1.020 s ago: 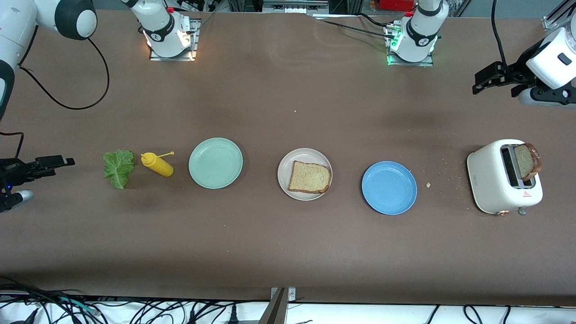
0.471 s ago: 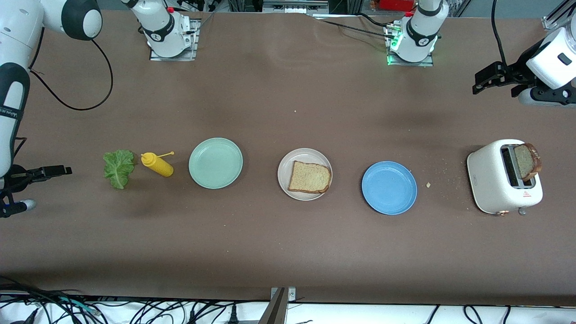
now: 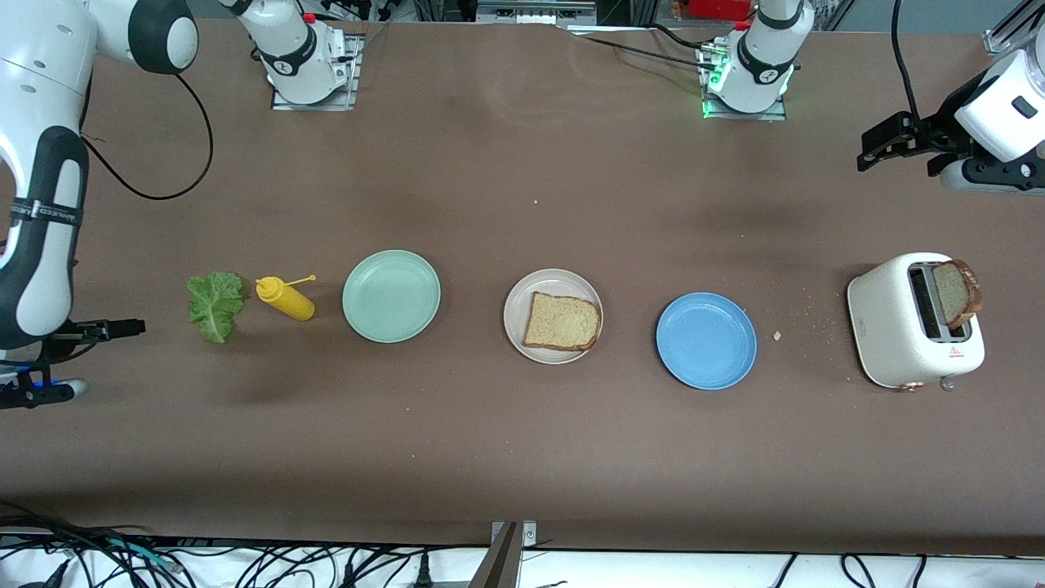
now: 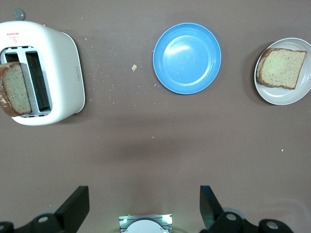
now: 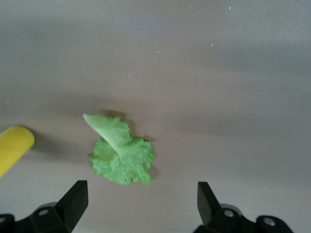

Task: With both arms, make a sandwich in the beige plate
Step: 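Reach the right gripper down to the green lettuce leaf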

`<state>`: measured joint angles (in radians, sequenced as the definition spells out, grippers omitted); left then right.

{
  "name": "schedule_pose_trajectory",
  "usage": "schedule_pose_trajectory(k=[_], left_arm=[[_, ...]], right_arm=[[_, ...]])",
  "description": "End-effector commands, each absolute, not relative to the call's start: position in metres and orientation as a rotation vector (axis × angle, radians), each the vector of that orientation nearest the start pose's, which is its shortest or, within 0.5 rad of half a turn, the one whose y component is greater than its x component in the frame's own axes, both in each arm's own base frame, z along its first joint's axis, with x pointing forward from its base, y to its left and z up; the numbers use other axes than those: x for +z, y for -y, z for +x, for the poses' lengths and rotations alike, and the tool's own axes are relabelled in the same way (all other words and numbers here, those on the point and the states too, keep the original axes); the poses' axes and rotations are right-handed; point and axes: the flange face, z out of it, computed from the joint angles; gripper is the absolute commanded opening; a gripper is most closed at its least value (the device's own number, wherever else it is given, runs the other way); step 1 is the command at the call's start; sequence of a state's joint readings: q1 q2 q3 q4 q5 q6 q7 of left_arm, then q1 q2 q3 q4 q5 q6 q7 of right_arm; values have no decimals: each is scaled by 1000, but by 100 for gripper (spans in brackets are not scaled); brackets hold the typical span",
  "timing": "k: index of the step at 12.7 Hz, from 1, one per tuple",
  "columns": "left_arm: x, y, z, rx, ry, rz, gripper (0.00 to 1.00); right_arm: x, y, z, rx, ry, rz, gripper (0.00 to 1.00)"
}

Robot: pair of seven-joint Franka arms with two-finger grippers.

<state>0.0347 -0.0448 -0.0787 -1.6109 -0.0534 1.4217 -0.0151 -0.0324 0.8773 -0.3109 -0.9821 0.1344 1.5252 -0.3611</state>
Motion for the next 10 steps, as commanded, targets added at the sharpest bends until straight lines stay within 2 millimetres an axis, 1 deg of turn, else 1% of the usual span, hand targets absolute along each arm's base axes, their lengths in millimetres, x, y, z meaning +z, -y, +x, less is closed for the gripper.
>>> schedule_pose_trajectory(k=[1, 2, 4, 8, 10], left_arm=[[622, 28, 524, 221, -48, -3164, 100], [623, 28, 523, 218, -48, -3164, 100], [622, 28, 524, 221, -48, -3164, 100], [622, 28, 524, 221, -48, -3164, 100], [622, 27, 524, 221, -46, -3165, 100]], right_arm=[[325, 147, 701, 430, 43, -3176, 100], [320, 137, 694, 402, 40, -3206, 100], [314, 137, 677, 379, -65, -3213, 100], [293, 137, 644, 251, -103, -3224, 100], [280, 135, 622, 201, -159, -3221, 100]])
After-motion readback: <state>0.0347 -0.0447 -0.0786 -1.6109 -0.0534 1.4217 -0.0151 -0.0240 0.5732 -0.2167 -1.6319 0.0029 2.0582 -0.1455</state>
